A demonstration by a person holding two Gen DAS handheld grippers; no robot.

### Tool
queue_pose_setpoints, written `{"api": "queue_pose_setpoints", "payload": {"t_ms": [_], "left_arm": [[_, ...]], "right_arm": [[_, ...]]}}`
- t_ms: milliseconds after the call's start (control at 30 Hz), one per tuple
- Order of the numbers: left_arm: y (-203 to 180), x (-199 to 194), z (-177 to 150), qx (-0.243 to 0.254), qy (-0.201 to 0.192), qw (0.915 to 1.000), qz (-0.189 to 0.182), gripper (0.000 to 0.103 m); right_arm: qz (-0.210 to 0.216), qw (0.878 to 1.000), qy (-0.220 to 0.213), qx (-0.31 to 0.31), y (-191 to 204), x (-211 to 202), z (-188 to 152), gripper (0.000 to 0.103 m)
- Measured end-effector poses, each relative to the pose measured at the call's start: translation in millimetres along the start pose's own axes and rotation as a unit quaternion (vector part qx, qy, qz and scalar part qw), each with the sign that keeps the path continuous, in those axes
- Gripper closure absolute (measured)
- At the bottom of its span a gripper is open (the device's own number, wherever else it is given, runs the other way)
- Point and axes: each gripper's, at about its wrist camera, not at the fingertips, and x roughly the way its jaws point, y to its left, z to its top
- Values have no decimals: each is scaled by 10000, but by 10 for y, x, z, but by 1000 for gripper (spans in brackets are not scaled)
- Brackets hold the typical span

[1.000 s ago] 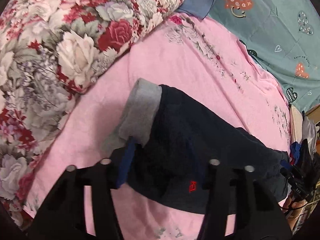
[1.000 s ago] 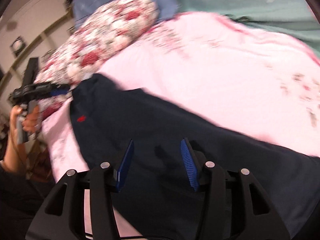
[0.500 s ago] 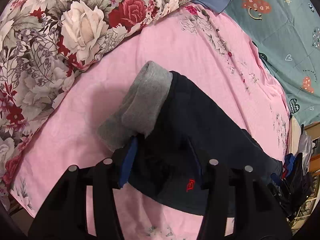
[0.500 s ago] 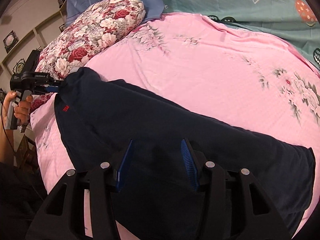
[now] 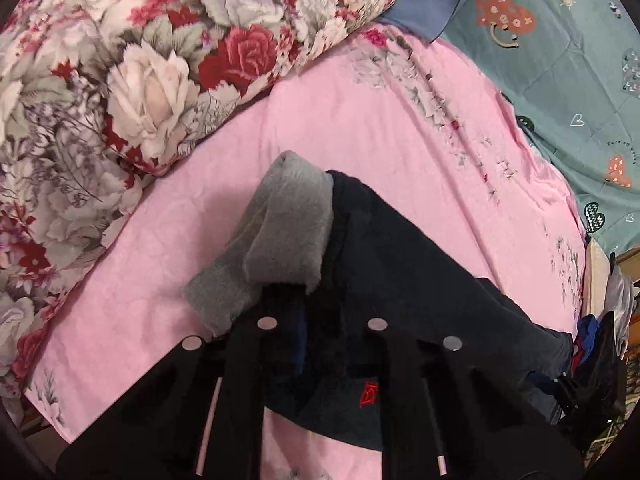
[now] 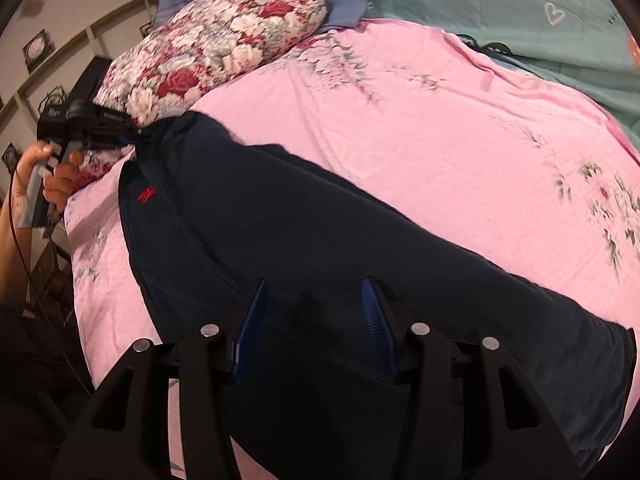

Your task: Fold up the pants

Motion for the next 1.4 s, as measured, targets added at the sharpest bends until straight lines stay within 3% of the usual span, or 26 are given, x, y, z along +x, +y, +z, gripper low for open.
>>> {"api": "queue_pose_setpoints", "payload": {"t_ms": [267,567,633,667,733,767,800,1100,1233,1400], "left_arm": [[-16,-230,30,35,-137,9997,-186,91],[-118,-350,110,179,-279,9991,-254,91],[-101,-346,106,152,-252,9992,-281,91],[-90,-342,102,150,-246,9992,-280,91],[-69,-333,91,143,-233,9993,-268,91],[-56,-329,82,143,-226,9993,-257,91],[-43,-322,75,158,-213,9993,-245,91],[-56,-485,-30,643,-271,9974,-175,90],[69,-430,-126,615,-129,9980,-26,90],[254,-278,-289,533,44,9985,153,90]], "right_arm": [[251,9949,396,-891,458,298,87,53],[-308,9860,528,-1553,713,484,95,53],[-387,9856,509,-1563,719,488,100,61],[-430,9853,524,-1566,715,497,101,72],[-487,9868,540,-1449,670,501,109,81],[-496,9881,532,-1358,628,485,112,93],[-485,9893,526,-1275,594,469,123,98],[298,9946,117,-989,567,-116,154,100],[381,9922,273,-1154,716,-211,81,99],[573,9888,619,-1230,892,-25,-41,99]]}}
